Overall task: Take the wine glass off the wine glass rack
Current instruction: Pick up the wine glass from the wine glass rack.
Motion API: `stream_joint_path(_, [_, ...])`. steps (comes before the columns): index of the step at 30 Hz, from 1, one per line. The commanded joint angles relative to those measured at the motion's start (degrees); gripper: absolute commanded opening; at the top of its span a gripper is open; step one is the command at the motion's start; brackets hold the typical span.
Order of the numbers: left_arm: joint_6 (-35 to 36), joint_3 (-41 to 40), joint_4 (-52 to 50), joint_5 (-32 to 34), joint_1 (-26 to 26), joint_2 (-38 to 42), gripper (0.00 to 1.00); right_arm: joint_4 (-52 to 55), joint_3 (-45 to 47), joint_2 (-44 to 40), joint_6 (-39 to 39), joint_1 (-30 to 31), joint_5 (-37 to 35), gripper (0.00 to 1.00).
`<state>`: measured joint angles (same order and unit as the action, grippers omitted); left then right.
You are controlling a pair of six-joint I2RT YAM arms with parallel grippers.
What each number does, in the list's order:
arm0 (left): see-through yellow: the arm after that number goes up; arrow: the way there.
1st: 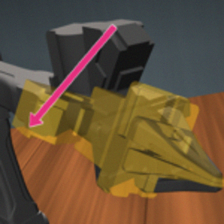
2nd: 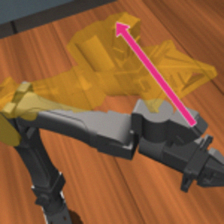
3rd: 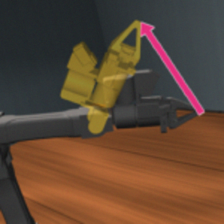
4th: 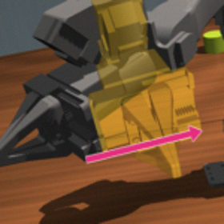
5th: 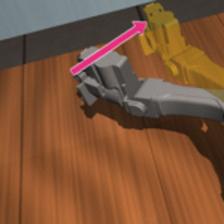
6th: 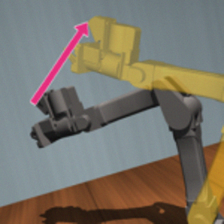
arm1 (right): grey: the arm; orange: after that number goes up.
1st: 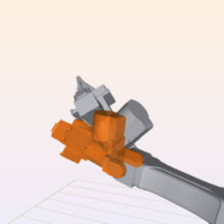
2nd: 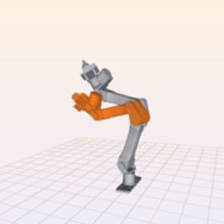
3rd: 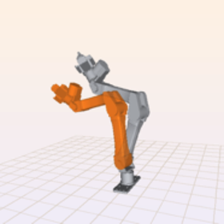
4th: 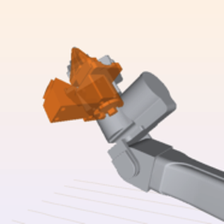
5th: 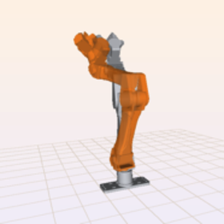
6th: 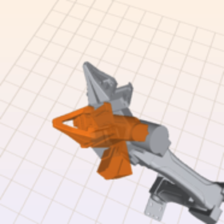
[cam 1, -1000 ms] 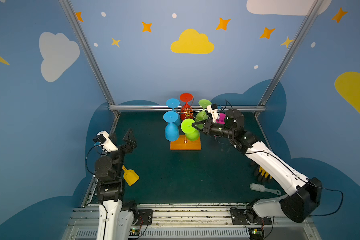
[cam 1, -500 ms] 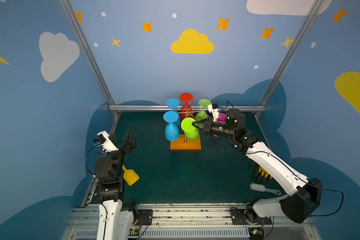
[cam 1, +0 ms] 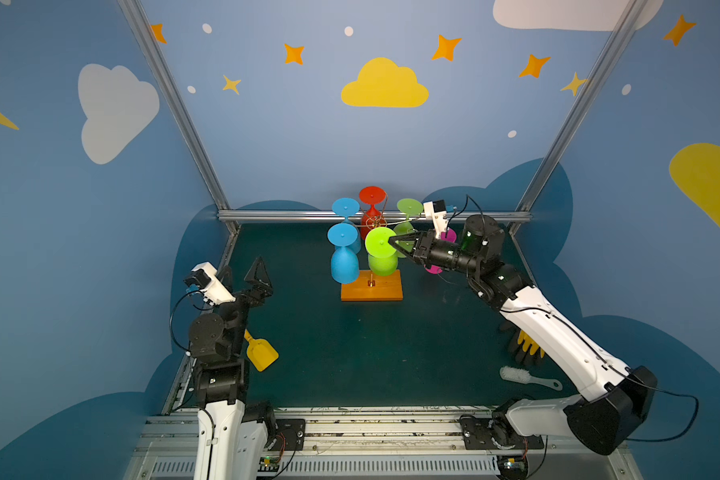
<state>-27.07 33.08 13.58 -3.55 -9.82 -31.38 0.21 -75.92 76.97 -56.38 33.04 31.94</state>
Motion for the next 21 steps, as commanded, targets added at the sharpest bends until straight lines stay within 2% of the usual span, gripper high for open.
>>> stream_joint_path(1, [-0.1, -0.6, 1.6, -0.8, -0.4, 0.5, 0.97, -3.1, -0.9, -1.2, -0.5, -0.2, -0.1, 0.0])
stream_joint_path(21, [-0.1, -0.6, 1.6, -0.7, -0.6, 0.4, 0.97, -2.0, -0.5, 0.8, -1.1, 2.1, -0.1, 0.0])
